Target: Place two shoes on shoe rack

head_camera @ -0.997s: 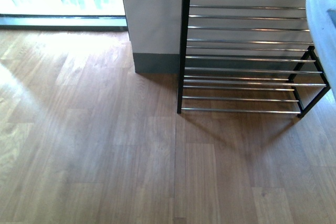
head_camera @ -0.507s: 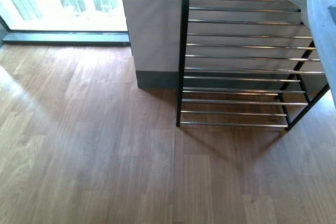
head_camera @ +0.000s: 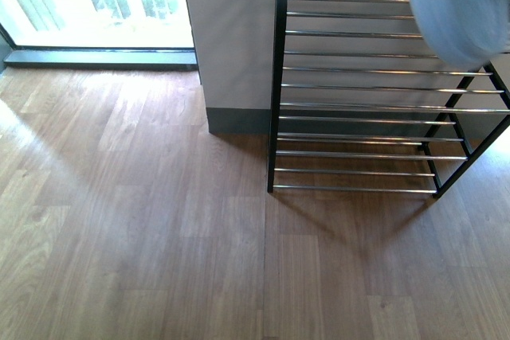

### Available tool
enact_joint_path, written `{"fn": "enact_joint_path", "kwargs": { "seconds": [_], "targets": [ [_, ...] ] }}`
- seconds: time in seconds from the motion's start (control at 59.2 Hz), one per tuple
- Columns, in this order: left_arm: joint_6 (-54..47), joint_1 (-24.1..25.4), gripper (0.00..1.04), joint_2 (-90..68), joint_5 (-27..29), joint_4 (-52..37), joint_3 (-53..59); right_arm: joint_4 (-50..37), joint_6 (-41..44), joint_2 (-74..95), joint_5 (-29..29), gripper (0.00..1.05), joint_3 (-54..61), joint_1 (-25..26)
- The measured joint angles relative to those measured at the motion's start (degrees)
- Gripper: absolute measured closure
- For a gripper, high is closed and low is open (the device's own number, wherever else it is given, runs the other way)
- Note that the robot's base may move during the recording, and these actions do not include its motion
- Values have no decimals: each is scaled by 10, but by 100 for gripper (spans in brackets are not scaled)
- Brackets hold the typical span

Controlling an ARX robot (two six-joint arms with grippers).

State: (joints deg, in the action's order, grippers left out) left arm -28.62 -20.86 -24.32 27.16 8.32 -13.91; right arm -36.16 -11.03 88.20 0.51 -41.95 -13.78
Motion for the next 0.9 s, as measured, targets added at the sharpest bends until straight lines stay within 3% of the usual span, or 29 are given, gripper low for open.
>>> {"fn": "enact_joint_path", "kwargs": {
  "seconds": [0.169,0.304,0.49,0.659,0.896],
  "targets": [
    [0,0,103,0,0,0,0,126,-21,129,31,103,-189,-17],
    [0,0,103,0,0,0,0,234,-30,290,94,103,-389,-10],
    [0,0,103,0,0,0,0,307,-13,415,151,103,-548,10],
    [0,0,103,0,0,0,0,355,69,530,224,103,-701,46],
    [0,0,103,0,0,0,0,404,120,603,249,103,-804,63]
  ]
}}
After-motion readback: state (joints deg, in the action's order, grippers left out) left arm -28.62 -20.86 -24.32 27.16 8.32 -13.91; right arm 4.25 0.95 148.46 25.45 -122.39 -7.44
